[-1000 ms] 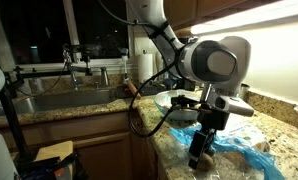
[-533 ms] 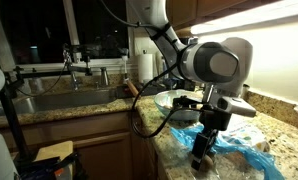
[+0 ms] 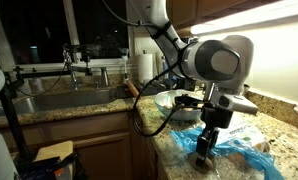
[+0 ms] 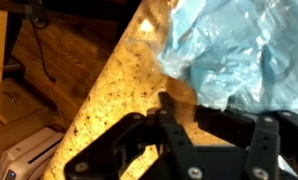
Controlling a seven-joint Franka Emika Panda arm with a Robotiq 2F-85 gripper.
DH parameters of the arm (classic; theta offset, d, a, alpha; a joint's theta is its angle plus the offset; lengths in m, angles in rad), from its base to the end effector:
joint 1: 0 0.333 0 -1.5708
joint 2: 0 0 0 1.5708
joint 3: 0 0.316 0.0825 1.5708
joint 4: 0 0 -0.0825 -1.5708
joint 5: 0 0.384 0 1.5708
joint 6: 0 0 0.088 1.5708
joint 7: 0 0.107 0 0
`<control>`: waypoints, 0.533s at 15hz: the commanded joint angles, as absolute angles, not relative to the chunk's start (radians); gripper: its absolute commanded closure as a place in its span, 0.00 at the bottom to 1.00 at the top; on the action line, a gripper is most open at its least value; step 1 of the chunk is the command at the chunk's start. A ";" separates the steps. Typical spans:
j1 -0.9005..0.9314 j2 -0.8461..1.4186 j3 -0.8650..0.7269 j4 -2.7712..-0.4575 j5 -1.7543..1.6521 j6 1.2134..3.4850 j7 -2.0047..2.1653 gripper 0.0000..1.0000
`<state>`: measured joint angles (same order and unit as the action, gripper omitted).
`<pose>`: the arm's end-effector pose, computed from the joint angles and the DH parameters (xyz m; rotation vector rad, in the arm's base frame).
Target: Pick up a potato from the packaging and put it in the bowl
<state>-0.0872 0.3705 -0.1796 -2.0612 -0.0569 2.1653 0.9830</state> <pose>0.5412 -0.1497 0.2373 2.4136 -1.6659 -0.3053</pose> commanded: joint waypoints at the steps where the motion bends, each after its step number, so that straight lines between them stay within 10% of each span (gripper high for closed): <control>1: -0.078 0.373 -0.190 -2.069 -0.051 2.175 0.984 0.75; 8: -0.079 0.381 -0.188 -2.065 -0.046 2.174 0.980 0.19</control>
